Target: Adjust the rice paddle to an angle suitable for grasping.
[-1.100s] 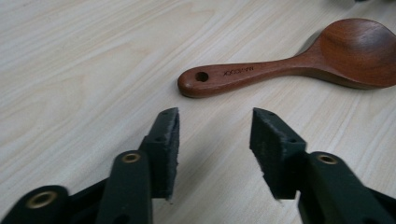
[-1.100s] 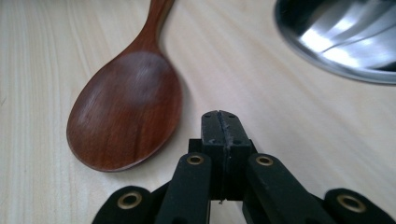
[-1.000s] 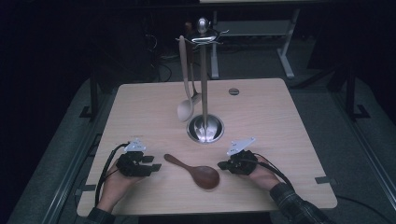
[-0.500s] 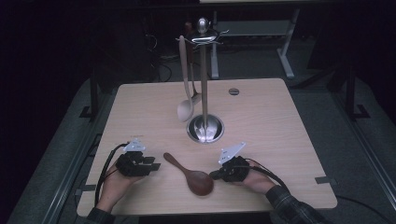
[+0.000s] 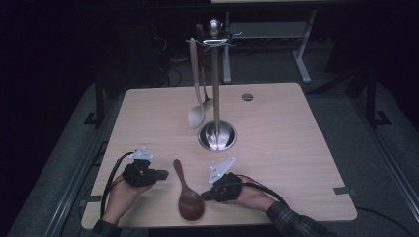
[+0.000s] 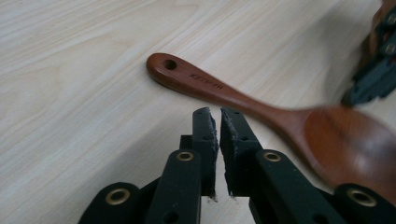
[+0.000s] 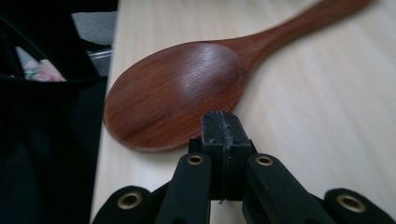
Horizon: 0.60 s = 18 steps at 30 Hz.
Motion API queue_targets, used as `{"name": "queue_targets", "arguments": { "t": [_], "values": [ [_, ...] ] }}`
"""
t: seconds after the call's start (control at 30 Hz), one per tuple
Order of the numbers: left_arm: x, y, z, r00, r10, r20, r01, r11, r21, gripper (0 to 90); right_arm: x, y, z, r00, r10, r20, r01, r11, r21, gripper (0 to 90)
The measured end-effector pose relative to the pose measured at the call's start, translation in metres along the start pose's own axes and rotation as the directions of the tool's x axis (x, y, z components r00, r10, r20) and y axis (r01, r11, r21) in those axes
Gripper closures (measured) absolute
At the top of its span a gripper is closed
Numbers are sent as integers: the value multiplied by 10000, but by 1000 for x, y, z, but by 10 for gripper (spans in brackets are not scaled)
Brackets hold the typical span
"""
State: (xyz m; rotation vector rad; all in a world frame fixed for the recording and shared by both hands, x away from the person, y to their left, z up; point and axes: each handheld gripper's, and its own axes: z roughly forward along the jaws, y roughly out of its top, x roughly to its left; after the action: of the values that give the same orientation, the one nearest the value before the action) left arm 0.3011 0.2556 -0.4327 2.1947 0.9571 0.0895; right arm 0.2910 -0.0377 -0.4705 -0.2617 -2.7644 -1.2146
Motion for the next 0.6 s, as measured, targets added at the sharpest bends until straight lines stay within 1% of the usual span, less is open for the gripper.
{"name": "queue_targets", "arguments": {
  "t": [0.03,0.07,0.13,0.2,0.27,0.33,0.37,0.4,0.43,0.5,0.6],
  "values": [
    [-1,0,1,10000,-8,30,8,10000,-33,865,3,4,5,9998,-158,-90,158,9999,32,898],
    [-1,1,1,9999,37,93,-37,10000,30,876,5,7,8,9991,-421,-90,420,9991,-75,898],
    [-5,2,2,9997,-9,257,9,10000,-7,895,6,10,8,9990,-443,-91,441,9988,-217,898],
    [-10,4,3,9989,54,468,-50,10000,-77,896,4,10,4,9988,-470,111,473,9984,-315,898],
    [-17,7,6,9976,90,680,-81,9999,-134,896,0,7,-5,9992,-173,368,184,9994,-298,893],
    [-24,9,11,9956,257,897,-248,9996,-109,896,-6,3,-14,9970,208,744,-177,9989,-426,815],
    [-27,11,14,9945,371,975,-370,9993,-37,896,-9,1,-19,9949,383,928,-335,9980,-532,752],
    [-31,11,18,9937,454,1026,-458,9989,20,896,-12,-2,-24,9916,623,1132,-548,9962,-678,676],
    [-34,12,21,9923,525,1126,-541,9985,110,896,-14,-4,-29,9864,902,1377,-807,9940,-734,620],
    [-41,14,26,9902,658,1233,-685,9975,180,896,-19,-8,-38,9768,1314,1692,-1170,9888,-925,559],
    [-50,17,34,9856,857,1456,-901,9956,243,896,-25,-13,-49,9624,1690,2127,-1458,9819,-1206,491]
  ]
}}
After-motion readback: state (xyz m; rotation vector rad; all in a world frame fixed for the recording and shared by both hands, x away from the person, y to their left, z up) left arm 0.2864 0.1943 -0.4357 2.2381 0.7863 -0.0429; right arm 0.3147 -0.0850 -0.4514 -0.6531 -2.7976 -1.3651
